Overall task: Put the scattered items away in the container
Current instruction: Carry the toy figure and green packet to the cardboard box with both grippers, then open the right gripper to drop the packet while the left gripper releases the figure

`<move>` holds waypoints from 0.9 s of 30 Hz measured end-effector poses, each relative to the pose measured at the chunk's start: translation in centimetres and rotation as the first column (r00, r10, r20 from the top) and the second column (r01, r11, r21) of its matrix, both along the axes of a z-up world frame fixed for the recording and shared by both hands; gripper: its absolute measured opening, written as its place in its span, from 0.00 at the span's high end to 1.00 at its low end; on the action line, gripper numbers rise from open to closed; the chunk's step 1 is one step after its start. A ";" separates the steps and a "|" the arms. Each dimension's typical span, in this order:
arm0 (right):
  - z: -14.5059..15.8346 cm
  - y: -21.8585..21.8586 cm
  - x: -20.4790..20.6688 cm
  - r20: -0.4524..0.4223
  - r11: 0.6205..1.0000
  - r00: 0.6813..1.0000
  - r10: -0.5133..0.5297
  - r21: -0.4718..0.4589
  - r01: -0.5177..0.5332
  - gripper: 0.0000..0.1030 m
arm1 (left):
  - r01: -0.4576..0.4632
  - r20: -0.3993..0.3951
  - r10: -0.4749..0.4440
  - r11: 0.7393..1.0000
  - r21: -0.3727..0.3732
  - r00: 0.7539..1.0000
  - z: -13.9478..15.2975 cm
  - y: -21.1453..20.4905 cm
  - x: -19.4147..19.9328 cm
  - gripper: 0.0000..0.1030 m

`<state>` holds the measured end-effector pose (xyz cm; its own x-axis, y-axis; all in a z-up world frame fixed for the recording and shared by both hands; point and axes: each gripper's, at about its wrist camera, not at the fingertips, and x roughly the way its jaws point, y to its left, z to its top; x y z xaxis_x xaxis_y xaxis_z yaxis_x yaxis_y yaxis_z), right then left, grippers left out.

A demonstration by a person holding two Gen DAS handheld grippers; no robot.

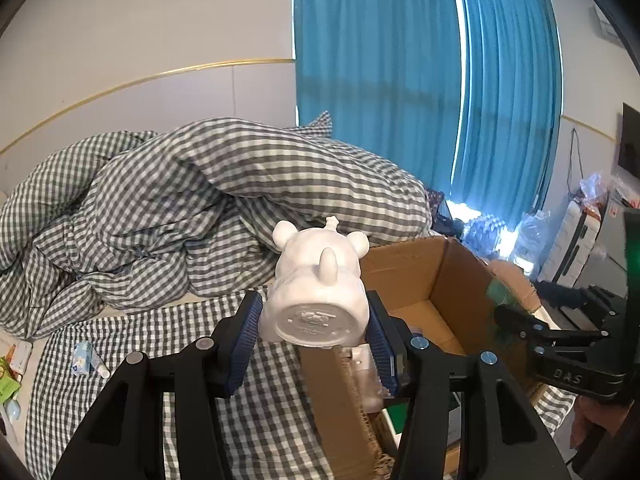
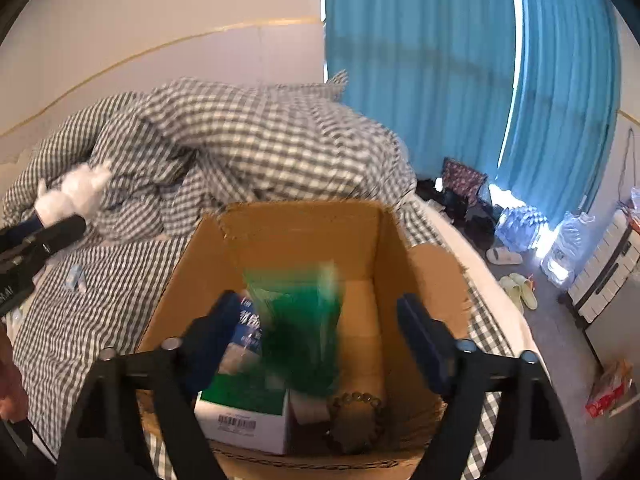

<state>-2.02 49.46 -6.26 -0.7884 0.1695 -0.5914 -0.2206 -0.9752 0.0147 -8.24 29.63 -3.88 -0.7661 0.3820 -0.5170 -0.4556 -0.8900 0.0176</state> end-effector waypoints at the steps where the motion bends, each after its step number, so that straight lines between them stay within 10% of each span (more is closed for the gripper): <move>1: 0.1 0.3 0.3 -0.012 1.000 1.000 -0.003 -0.006 0.003 0.17 | 0.003 0.001 -0.003 1.000 -0.003 1.000 -0.1 0.3 0.0 0.49; 21: 2.6 4.4 4.0 -0.108 0.996 0.991 -0.079 -0.039 0.075 0.14 | 0.120 0.090 -0.116 0.992 -0.040 0.989 -2.4 8.4 -0.3 0.46; 24: 2.7 4.4 4.1 -0.109 0.996 0.991 -0.082 -0.036 0.078 0.14 | 0.103 0.083 -0.098 0.993 -0.055 0.992 -2.5 8.7 -0.6 0.15; 27: 2.7 4.3 3.9 -0.108 0.997 0.991 -0.079 -0.035 0.076 0.13 | 0.110 0.069 -0.108 0.994 -0.022 0.992 -1.9 8.1 -0.5 0.06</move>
<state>1.88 53.78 -3.60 -0.8338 0.2159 -0.5081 -0.2910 -0.9540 0.0721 -8.72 37.69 -5.79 -0.6835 0.4472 -0.5769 -0.5508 -0.8346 0.0056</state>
